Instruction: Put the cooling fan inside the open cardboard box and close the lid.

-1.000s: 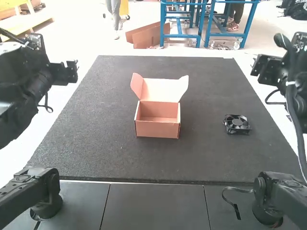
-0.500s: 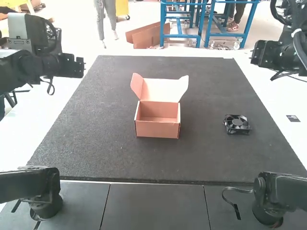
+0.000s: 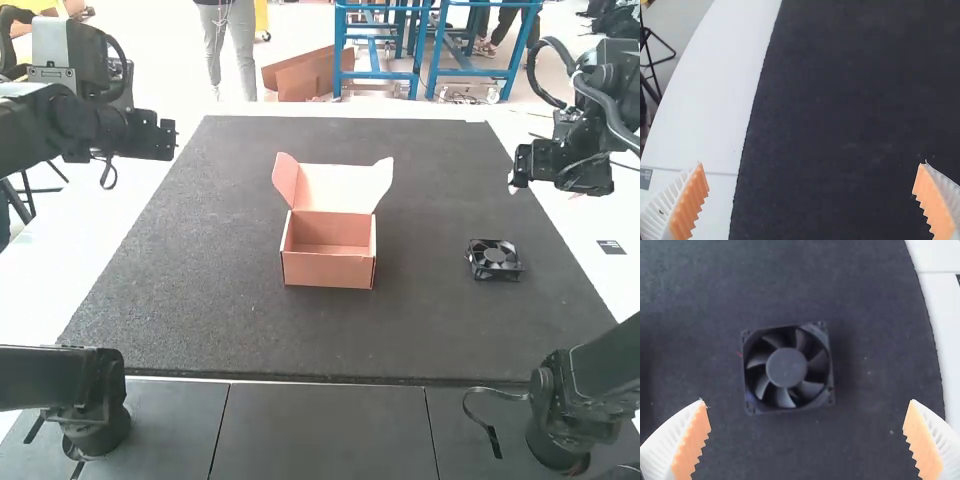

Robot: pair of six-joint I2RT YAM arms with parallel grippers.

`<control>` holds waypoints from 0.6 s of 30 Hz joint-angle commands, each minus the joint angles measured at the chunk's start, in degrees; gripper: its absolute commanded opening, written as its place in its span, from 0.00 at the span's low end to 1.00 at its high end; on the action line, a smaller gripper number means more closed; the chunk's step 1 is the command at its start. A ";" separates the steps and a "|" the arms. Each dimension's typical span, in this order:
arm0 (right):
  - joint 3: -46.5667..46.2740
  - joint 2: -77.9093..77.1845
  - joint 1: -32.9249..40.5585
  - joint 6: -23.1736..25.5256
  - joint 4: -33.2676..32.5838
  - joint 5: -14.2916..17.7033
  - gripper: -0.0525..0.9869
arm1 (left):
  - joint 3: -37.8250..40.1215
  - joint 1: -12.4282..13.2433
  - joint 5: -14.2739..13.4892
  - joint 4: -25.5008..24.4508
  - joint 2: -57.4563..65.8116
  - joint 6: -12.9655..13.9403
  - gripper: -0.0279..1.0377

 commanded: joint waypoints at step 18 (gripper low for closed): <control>0.91 18.10 -8.79 -7.91 2.13 0.28 0.91 | 1.55 -1.16 -0.30 -1.86 2.03 -0.59 0.94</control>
